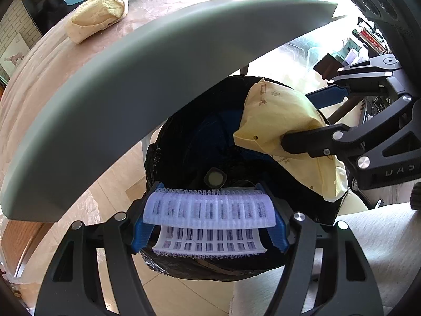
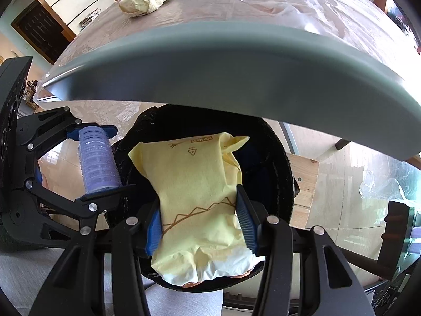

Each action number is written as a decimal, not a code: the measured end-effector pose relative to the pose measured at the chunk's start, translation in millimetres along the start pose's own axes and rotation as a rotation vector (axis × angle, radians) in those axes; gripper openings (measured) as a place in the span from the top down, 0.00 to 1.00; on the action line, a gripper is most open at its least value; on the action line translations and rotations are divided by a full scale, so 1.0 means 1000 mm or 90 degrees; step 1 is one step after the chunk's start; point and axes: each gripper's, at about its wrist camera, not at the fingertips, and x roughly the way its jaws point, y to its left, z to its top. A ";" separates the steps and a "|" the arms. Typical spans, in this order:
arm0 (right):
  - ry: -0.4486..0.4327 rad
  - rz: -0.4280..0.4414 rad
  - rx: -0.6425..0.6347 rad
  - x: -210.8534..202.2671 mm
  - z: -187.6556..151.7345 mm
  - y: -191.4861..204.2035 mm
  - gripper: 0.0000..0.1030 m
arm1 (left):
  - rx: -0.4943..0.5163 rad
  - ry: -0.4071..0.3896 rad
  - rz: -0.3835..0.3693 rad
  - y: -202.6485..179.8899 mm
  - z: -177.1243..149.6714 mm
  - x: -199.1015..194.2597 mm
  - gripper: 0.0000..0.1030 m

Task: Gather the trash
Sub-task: 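Carry the yellow bag and lavender roller over the black trash bin with both tools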

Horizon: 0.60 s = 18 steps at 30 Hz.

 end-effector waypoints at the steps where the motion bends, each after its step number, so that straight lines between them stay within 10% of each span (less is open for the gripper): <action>1: 0.000 -0.001 0.000 0.000 0.002 0.000 0.53 | 0.000 0.000 0.000 0.000 0.000 0.000 0.31; 18: -0.004 -0.013 0.011 0.004 0.005 -0.001 0.53 | 0.007 0.002 0.002 -0.002 0.000 0.002 0.31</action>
